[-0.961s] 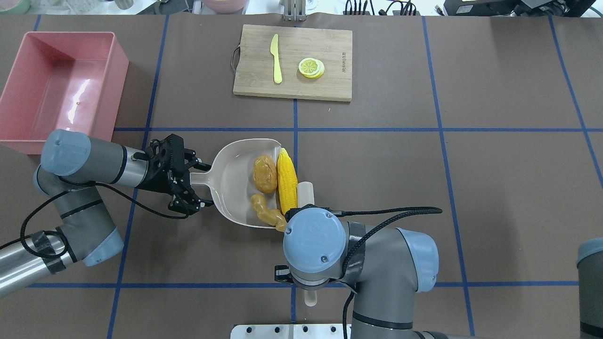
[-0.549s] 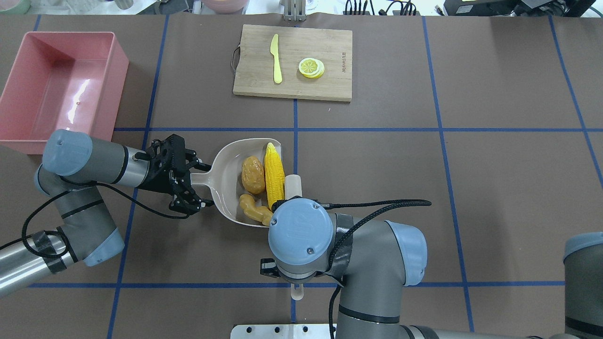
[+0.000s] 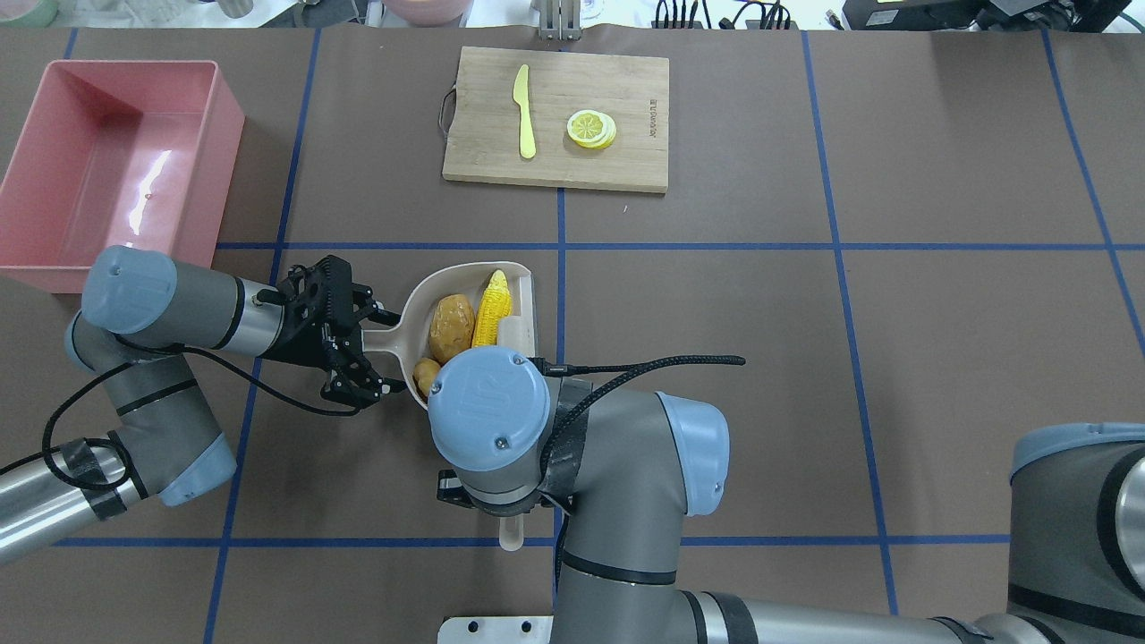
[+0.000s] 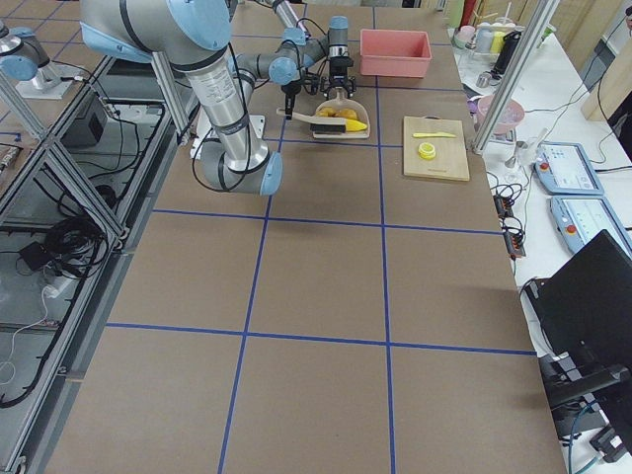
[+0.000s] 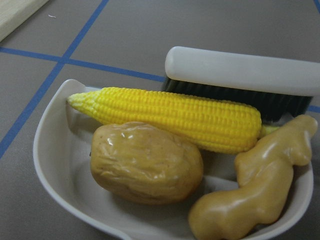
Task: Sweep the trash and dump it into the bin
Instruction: 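Sweep the potato, ginger and corn into the dustpan with the right-held brush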
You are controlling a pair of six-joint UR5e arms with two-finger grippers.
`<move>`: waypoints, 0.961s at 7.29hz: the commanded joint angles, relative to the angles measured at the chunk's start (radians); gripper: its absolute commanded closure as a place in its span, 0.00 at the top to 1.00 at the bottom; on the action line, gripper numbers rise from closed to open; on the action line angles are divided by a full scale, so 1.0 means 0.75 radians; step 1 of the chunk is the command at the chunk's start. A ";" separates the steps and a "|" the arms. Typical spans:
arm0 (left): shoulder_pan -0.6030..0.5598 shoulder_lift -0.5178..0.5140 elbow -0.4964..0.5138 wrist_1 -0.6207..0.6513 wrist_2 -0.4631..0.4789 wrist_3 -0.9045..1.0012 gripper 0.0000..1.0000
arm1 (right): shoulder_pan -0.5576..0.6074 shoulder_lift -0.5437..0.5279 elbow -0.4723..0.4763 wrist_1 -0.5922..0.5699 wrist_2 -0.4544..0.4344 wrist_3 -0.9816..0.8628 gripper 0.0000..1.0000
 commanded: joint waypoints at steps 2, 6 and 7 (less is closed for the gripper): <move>0.001 0.000 0.000 0.002 0.000 0.000 0.98 | 0.079 0.012 0.007 -0.010 0.099 -0.024 0.00; 0.001 0.000 0.002 0.002 0.000 0.000 0.98 | 0.208 -0.066 0.165 -0.203 0.134 -0.204 0.00; 0.003 0.000 0.002 0.002 0.000 0.000 0.97 | 0.241 -0.222 0.326 -0.216 0.134 -0.247 0.00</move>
